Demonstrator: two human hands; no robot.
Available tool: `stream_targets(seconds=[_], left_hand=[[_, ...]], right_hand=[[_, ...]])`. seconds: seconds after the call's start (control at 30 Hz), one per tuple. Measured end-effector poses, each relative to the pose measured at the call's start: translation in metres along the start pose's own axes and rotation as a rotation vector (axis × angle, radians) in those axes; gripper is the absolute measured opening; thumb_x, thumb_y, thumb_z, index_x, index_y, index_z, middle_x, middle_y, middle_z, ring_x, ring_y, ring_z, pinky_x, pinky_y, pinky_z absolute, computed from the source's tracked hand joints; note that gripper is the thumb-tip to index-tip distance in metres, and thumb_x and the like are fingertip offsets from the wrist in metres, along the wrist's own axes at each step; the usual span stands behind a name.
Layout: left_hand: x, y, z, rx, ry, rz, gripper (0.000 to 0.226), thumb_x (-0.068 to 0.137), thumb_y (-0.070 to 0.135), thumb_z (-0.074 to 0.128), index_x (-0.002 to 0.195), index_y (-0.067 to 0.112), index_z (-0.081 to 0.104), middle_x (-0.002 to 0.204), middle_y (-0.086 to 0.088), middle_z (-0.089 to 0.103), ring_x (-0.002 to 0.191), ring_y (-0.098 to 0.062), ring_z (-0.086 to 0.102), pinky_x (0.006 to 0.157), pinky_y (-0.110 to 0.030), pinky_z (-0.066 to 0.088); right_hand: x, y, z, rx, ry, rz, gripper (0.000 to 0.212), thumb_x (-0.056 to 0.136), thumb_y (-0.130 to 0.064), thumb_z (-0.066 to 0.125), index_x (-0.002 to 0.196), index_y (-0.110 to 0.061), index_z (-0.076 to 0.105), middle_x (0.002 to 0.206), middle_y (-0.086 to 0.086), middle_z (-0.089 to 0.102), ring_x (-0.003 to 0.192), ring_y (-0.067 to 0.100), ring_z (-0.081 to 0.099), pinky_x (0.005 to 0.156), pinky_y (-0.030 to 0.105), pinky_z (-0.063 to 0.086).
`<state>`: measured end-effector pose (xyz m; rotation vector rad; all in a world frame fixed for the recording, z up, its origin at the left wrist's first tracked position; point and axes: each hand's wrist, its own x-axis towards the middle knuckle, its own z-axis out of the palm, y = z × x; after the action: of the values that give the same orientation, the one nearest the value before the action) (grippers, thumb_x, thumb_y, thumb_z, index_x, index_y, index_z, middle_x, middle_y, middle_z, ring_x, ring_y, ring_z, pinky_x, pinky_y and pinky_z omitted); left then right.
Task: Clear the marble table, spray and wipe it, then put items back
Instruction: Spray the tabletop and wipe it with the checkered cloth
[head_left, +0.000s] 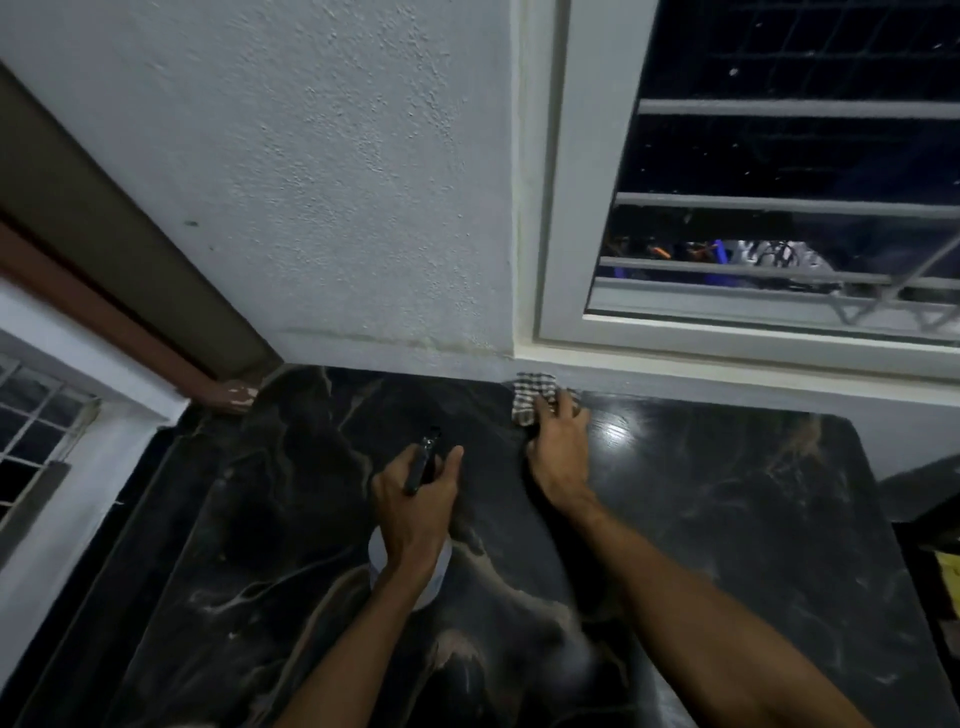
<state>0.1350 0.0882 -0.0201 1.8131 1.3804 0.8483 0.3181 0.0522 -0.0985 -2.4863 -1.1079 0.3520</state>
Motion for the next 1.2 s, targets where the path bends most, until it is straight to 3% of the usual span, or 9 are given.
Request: stream_targets(seconds=[0.07, 0.2, 0.3, 0.5, 0.67, 0.83, 0.97, 1.13, 1.2], left_hand=[[0.012, -0.003, -0.007, 0.012, 0.021, -0.003, 0.033, 0.087, 0.025, 0.08, 0.062, 0.014, 0.061, 0.057, 0.009, 0.06, 0.063, -0.009, 0.064, 0.059, -0.012, 0.045], [0.036, -0.007, -0.022, 0.006, 0.059, 0.054, 0.03, 0.086, 0.018, 0.081, 0.064, 0.013, 0.063, 0.06, 0.015, 0.059, 0.064, 0.001, 0.063, 0.06, -0.004, 0.041], [0.055, -0.016, -0.029, 0.007, 0.041, 0.045, 0.016, 0.087, 0.022, 0.081, 0.076, 0.014, 0.073, 0.07, 0.017, 0.064, 0.07, 0.01, 0.063, 0.07, 0.001, 0.041], [0.074, -0.027, -0.03, -0.047, -0.017, 0.063, 0.033, 0.088, 0.027, 0.079, 0.063, 0.014, 0.062, 0.059, 0.005, 0.063, 0.058, -0.008, 0.062, 0.065, -0.024, 0.051], [0.069, -0.008, -0.007, -0.007, -0.089, 0.047, 0.037, 0.087, 0.029, 0.08, 0.06, 0.019, 0.056, 0.057, 0.009, 0.057, 0.056, -0.002, 0.056, 0.059, -0.021, 0.041], [0.05, 0.011, 0.016, -0.033, -0.147, 0.146, 0.038, 0.087, 0.019, 0.081, 0.059, 0.018, 0.055, 0.053, 0.013, 0.053, 0.053, -0.004, 0.057, 0.053, -0.007, 0.038], [0.024, 0.028, 0.05, -0.045, -0.196, 0.238, 0.038, 0.086, 0.015, 0.082, 0.058, 0.009, 0.055, 0.052, 0.006, 0.052, 0.047, -0.004, 0.05, 0.052, -0.009, 0.037], [-0.016, 0.066, 0.09, -0.083, -0.185, 0.203, 0.035, 0.087, 0.016, 0.081, 0.062, 0.007, 0.057, 0.056, -0.001, 0.057, 0.056, -0.016, 0.058, 0.056, -0.014, 0.044], [-0.037, 0.081, 0.108, -0.097, -0.2, 0.213, 0.033, 0.087, 0.016, 0.08, 0.064, 0.007, 0.059, 0.058, 0.0, 0.059, 0.059, -0.014, 0.06, 0.056, -0.014, 0.045]], right_hand=[[0.007, -0.024, 0.008, -0.003, 0.013, -0.019, 0.064, 0.076, -0.002, 0.062, 0.138, -0.01, 0.051, 0.154, 0.018, 0.031, 0.123, 0.039, 0.035, 0.102, 0.045, 0.047], [0.018, -0.106, 0.027, -0.026, -0.174, -0.454, 0.05, 0.094, -0.01, 0.051, 0.144, -0.012, 0.044, 0.154, 0.018, 0.031, 0.126, 0.04, 0.036, 0.103, 0.047, 0.045], [0.025, -0.129, 0.043, -0.022, -0.252, -0.603, 0.047, 0.098, -0.02, 0.051, 0.145, -0.017, 0.043, 0.154, 0.015, 0.033, 0.126, 0.037, 0.038, 0.104, 0.046, 0.044], [0.032, -0.061, 0.019, -0.008, -0.013, -0.026, 0.069, 0.075, -0.003, 0.062, 0.141, -0.012, 0.046, 0.155, 0.02, 0.028, 0.125, 0.044, 0.033, 0.107, 0.048, 0.04], [0.008, -0.041, 0.004, -0.125, -0.136, -0.336, 0.079, 0.072, -0.001, 0.057, 0.148, -0.016, 0.043, 0.159, 0.014, 0.026, 0.122, 0.041, 0.035, 0.104, 0.047, 0.04], [-0.009, 0.052, -0.033, -0.066, 0.076, 0.219, 0.076, 0.072, -0.001, 0.061, 0.145, -0.015, 0.045, 0.157, 0.02, 0.027, 0.122, 0.047, 0.035, 0.104, 0.051, 0.042], [-0.032, 0.086, -0.045, -0.171, -0.07, -0.221, 0.081, 0.068, -0.003, 0.059, 0.147, -0.017, 0.045, 0.157, 0.016, 0.031, 0.118, 0.042, 0.039, 0.104, 0.047, 0.041], [-0.024, 0.176, -0.096, -0.073, 0.069, 0.282, 0.072, 0.075, -0.005, 0.062, 0.145, -0.016, 0.046, 0.157, 0.019, 0.026, 0.124, 0.05, 0.036, 0.107, 0.049, 0.039], [-0.04, 0.192, -0.103, -0.117, -0.005, 0.075, 0.078, 0.071, -0.004, 0.061, 0.146, -0.017, 0.045, 0.158, 0.017, 0.026, 0.122, 0.046, 0.037, 0.103, 0.048, 0.04]])
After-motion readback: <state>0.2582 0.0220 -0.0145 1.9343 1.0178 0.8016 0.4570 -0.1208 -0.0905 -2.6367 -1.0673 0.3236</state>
